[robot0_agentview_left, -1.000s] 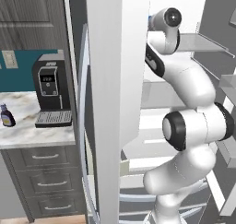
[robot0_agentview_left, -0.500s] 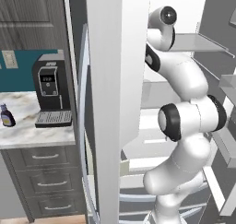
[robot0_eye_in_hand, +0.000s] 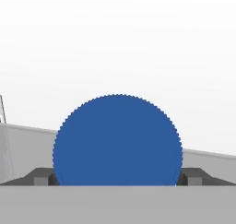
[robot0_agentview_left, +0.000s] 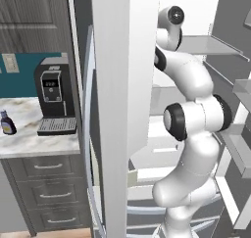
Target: Place the condiment bottle and mayonnaise from the counter to the top shelf of the fridge. If the existing items in the fridge are on the top shelf, move them to other shelves.
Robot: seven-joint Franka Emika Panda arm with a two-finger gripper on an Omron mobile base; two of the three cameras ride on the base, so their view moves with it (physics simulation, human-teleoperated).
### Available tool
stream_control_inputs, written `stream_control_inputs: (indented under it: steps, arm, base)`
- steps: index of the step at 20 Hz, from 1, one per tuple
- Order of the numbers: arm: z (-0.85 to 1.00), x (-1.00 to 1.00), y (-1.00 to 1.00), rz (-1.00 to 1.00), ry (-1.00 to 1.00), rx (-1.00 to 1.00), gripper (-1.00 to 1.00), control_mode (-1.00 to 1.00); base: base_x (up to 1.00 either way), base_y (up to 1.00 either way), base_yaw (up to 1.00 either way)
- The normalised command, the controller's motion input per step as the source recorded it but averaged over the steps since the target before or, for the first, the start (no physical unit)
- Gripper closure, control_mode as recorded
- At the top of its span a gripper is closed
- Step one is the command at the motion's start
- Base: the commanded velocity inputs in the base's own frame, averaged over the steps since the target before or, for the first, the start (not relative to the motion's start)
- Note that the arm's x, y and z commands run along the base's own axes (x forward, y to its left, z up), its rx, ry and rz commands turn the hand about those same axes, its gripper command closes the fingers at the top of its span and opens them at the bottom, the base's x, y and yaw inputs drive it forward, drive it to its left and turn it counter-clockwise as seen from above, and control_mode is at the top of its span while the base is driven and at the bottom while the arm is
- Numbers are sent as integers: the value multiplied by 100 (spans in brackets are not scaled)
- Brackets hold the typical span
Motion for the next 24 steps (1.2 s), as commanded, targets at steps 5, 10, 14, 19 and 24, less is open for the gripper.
stream_control_inputs:
  steps: [5, 10, 14, 19, 24]
  arm:
    - [0, 24, 0, 0, 0, 0, -100, -100]
    - [2, -20, 0, 0, 7, -2, -100, -100]
    - [0, -41, 0, 0, 12, -5, -100, -100]
    - [-3, -4, 0, 0, 2, -4, -100, -100]
    - [-5, -25, 0, 0, 17, -7, -100, -100]
  base:
    - [0, 0, 0]
    - [0, 0, 0]
    - [0, 0, 0]
    - [0, 0, 0]
    - [0, 0, 0]
